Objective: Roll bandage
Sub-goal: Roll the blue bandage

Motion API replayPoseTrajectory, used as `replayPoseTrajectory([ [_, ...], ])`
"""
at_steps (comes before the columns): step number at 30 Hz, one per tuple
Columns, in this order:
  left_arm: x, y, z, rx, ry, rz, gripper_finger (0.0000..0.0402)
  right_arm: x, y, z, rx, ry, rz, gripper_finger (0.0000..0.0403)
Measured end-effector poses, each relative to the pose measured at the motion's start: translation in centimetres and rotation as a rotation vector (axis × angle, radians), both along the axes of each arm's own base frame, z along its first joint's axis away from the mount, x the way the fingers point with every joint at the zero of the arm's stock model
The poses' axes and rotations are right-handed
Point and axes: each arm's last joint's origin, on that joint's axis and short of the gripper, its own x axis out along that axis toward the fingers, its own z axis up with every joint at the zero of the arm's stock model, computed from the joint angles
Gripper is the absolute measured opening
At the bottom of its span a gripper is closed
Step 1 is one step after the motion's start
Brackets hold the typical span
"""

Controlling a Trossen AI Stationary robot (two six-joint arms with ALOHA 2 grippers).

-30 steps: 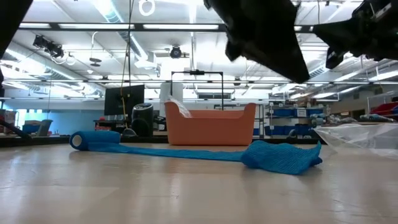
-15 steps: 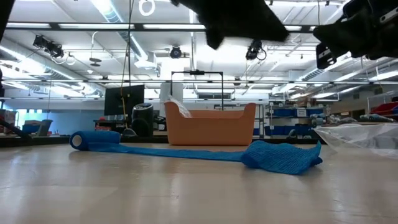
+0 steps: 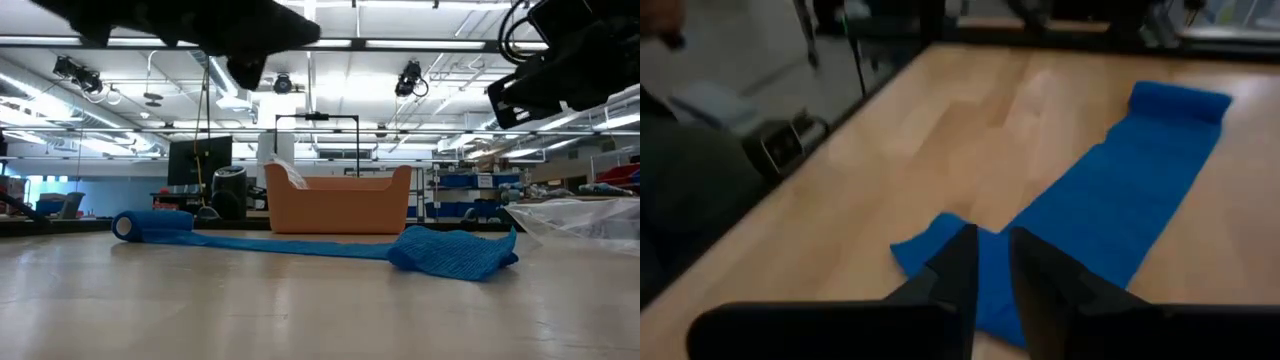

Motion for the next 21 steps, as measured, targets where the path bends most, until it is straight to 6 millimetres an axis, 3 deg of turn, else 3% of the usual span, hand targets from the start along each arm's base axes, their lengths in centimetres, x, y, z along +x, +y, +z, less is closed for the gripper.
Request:
replayPoseTrajectory([
  [10,-2.0,2.4,-3.5,-0.001,0.109,0.079,0.0001,5.1,4.2,-1.3,-0.218,0.334,0.05,0.0091],
  [21,-2.3,2.5,-4.2,0.055,0.155,0.072,0.0001,8.7,6.0,-2.5,-0.437,0.627,0.066,0.0097],
])
